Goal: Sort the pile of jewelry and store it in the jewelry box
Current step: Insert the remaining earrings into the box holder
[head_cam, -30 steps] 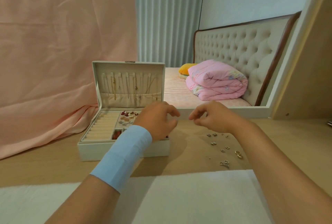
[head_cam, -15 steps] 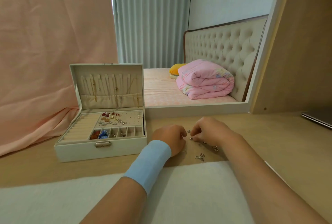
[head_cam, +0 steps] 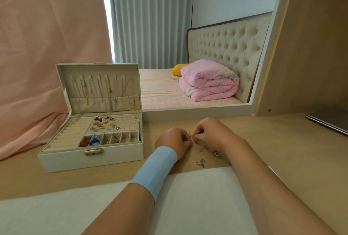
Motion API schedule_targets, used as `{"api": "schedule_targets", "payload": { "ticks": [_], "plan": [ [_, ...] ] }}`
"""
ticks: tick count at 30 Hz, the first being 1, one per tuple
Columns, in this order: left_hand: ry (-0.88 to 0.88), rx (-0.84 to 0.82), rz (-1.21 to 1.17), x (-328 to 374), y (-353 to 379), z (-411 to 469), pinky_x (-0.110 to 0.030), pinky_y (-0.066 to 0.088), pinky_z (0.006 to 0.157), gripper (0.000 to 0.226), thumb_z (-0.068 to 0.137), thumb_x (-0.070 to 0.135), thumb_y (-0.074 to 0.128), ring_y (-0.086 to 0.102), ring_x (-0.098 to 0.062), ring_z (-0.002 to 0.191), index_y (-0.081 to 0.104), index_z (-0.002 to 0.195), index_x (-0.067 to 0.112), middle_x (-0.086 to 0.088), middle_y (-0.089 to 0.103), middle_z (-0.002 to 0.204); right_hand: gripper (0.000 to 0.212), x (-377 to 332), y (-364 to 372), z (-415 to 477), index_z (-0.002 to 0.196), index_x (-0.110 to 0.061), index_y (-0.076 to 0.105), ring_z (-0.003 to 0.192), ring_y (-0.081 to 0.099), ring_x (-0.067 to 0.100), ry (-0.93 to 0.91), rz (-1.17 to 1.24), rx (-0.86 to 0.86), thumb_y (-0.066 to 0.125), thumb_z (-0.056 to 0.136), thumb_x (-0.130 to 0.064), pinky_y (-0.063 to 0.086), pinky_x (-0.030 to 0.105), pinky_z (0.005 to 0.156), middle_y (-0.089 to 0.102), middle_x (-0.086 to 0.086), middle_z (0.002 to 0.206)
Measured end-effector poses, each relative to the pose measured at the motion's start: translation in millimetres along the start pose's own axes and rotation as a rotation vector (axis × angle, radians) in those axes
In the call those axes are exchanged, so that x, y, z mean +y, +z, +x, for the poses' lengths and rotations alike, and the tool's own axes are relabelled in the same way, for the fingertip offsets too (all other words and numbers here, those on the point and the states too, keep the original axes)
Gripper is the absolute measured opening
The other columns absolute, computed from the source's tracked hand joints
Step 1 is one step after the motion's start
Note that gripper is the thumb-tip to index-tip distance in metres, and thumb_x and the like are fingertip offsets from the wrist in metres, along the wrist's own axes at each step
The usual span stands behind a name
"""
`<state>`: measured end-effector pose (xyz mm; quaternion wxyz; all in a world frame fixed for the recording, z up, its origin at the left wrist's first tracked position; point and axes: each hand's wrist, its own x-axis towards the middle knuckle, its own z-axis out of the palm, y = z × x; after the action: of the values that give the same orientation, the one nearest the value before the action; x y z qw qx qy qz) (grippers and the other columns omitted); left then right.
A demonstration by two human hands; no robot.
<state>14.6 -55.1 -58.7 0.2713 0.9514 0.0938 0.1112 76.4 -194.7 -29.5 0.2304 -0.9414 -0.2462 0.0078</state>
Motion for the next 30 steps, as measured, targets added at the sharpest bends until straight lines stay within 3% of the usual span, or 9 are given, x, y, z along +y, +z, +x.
{"api": "schedule_targets", "payload": {
  "ticks": [4, 7, 9, 12, 18, 21, 25, 30],
  "plan": [
    [0.007, 0.083, -0.086, -8, -9, -4, -0.027, 0.049, 0.073, 0.011, 0.092, 0.024, 0.057, 0.06, -0.015, 0.083, 0.067, 0.089, 0.024, 0.005, 0.064, 0.093, 0.014, -8, 3, -1, 0.08, -0.023, 0.078, 0.05, 0.056, -0.01, -0.086, 0.213, 0.022, 0.071, 0.084, -0.012, 0.045, 0.018, 0.056, 0.072, -0.012, 0.074],
    [0.008, 0.129, -0.139, -14, -23, -10, -0.031, 0.055, 0.077, 0.009, 0.092, 0.019, 0.059, 0.06, -0.015, 0.08, 0.062, 0.086, 0.026, 0.006, 0.063, 0.087, 0.013, -17, 5, -6, 0.087, -0.02, 0.079, 0.051, 0.056, -0.01, -0.122, 0.322, 0.046, 0.073, 0.085, -0.009, 0.04, 0.007, 0.051, 0.07, -0.012, 0.075],
    [0.021, 0.147, -0.166, -16, -34, -15, -0.026, 0.05, 0.073, 0.011, 0.092, 0.016, 0.058, 0.06, -0.015, 0.08, 0.061, 0.09, 0.026, 0.006, 0.062, 0.087, 0.016, -26, 6, -8, 0.092, -0.017, 0.08, 0.05, 0.055, -0.01, -0.148, 0.365, 0.057, 0.075, 0.084, -0.004, 0.038, 0.004, 0.051, 0.069, -0.01, 0.077],
    [0.045, 0.141, -0.197, -19, -49, -24, -0.026, 0.048, 0.073, 0.011, 0.091, 0.017, 0.058, 0.062, -0.015, 0.082, 0.064, 0.094, 0.026, 0.006, 0.066, 0.091, 0.017, -40, 7, -10, 0.095, -0.013, 0.081, 0.051, 0.053, -0.01, -0.182, 0.442, 0.063, 0.077, 0.083, -0.002, 0.038, 0.004, 0.054, 0.07, -0.008, 0.078],
    [0.146, 0.187, -0.119, -40, -96, -39, -0.026, 0.05, 0.074, 0.011, 0.093, 0.024, 0.058, 0.061, -0.01, 0.083, 0.062, 0.1, 0.031, 0.014, 0.065, 0.09, 0.016, -70, 8, -10, 0.096, -0.022, 0.082, 0.047, 0.048, -0.002, -0.22, 0.476, 0.084, 0.078, 0.085, -0.011, 0.043, 0.012, 0.056, 0.075, -0.009, 0.078],
    [0.14, 0.214, -0.14, -63, -122, -40, -0.027, 0.054, 0.071, 0.013, 0.095, 0.027, 0.06, 0.064, -0.008, 0.075, 0.063, 0.105, 0.035, 0.017, 0.065, 0.092, 0.016, -91, 10, -7, 0.098, -0.022, 0.081, 0.054, 0.056, -0.009, -0.268, 0.469, 0.083, 0.079, 0.086, -0.012, 0.041, 0.005, 0.06, 0.073, -0.017, 0.078],
    [0.137, 0.229, -0.244, -90, -146, -38, -0.028, 0.053, 0.077, 0.011, 0.092, 0.027, 0.065, 0.06, -0.002, 0.075, 0.072, 0.092, 0.035, 0.017, 0.069, 0.086, 0.016, -125, 11, 5, 0.094, -0.024, 0.082, 0.06, 0.058, -0.012, -0.337, 0.434, 0.085, 0.083, 0.081, -0.015, 0.041, 0.005, 0.062, 0.074, -0.016, 0.079],
    [0.092, 0.204, -0.358, -109, -165, -37, -0.025, 0.054, 0.071, 0.006, 0.09, 0.028, 0.07, 0.067, -0.012, 0.072, 0.074, 0.087, 0.031, 0.011, 0.071, 0.079, 0.012, -166, 12, 24, 0.082, -0.029, 0.081, 0.074, 0.065, -0.003, -0.406, 0.307, 0.097, 0.087, 0.075, -0.021, 0.049, 0.018, 0.07, 0.076, -0.012, 0.08]
  ]
}}
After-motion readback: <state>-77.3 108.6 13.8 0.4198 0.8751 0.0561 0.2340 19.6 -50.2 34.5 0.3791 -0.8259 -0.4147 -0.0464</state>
